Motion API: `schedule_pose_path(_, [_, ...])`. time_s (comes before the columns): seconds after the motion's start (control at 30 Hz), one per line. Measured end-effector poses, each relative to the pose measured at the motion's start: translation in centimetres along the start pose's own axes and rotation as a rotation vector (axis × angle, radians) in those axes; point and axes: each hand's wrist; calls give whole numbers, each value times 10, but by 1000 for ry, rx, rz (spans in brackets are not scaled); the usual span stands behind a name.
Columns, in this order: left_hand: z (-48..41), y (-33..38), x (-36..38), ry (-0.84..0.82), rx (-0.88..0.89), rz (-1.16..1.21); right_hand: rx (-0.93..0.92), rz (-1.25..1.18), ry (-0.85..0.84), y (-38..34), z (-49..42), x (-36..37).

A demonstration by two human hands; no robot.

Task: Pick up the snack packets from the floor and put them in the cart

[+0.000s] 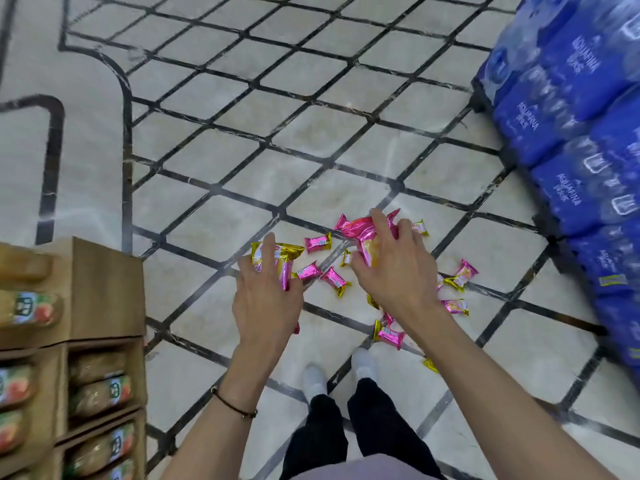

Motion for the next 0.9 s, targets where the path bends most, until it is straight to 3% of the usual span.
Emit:
schedule_pose_path(0.3, [38, 38, -72, 190, -67, 54, -2, -40, 26, -4, 32, -79])
schedule_pose_path(0.57, [58, 66, -80, 180, -104, 37, 8, -50, 19, 17, 49, -98])
schedule_pose_path(0.9, [64, 95, -70, 152, -5, 60, 94, -64, 90, 47, 64, -118])
Point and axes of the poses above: each hand's wrist, its own z-axis away from the middle knuckle, its own x-axis out of the palm, y = z × x, and after that the axes turned 9 degrees about x, right-handed
